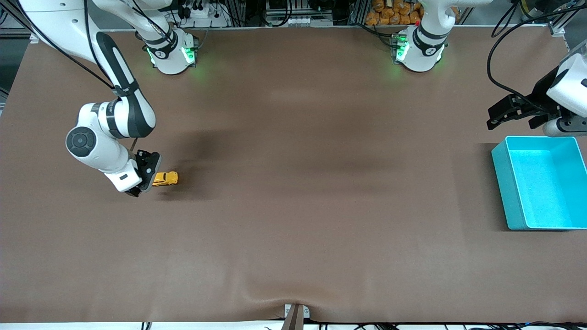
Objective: Wind and store yellow beetle car
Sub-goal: 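Lower the right gripper and close it on the yellow car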
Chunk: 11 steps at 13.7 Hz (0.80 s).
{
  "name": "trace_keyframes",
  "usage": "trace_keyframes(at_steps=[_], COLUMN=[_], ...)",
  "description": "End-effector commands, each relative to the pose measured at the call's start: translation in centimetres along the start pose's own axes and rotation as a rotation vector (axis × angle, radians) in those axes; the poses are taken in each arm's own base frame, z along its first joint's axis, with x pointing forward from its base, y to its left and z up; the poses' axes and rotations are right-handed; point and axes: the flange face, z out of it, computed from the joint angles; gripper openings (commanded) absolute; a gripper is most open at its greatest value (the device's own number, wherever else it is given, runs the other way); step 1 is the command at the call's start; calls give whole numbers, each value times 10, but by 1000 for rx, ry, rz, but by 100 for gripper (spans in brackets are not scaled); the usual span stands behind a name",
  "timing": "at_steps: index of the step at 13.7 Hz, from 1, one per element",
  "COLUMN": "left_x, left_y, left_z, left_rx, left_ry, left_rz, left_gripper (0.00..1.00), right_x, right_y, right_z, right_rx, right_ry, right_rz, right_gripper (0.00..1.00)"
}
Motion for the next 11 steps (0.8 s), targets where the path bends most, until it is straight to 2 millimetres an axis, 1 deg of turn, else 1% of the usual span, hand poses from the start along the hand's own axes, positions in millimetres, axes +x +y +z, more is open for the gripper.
trace_keyframes(at_steps=[1, 2, 3, 6, 7, 8, 9, 10, 11], left_x=[-1, -1, -1, -1, -1, -1, -1, -1, -1], left_y=[-1, 0, 0, -1, -1, -3, -4, -4, -4], left_z=[-4, -4, -3, -3, -2, -2, -3, -2, -3], left_rx=[-19, -19, -19, -19, -19, -19, -19, -19, -19], left_ry=[7, 7, 6, 6, 3, 3, 4, 3, 4], left_rz=[6, 7, 7, 6, 6, 3, 3, 1, 1], left_gripper=[100, 100, 100, 100, 100, 100, 100, 100, 100], right_x=[5, 7, 13, 16, 17, 22, 25, 25, 26], right_y=[0, -2, -4, -5, -5, -6, -7, -6, -6], right_z=[24, 28, 29, 29, 29, 29, 29, 28, 29], right_rx=[20, 29, 30, 31, 31, 31, 30, 27, 27], right_ry=[-9, -10, -11, -11, -12, -12, -13, -12, -12], right_rz=[-107, -121, -135, -139, -142, -152, -158, -158, -158], right_gripper=[75, 72, 70, 68, 65, 60, 53, 48, 40])
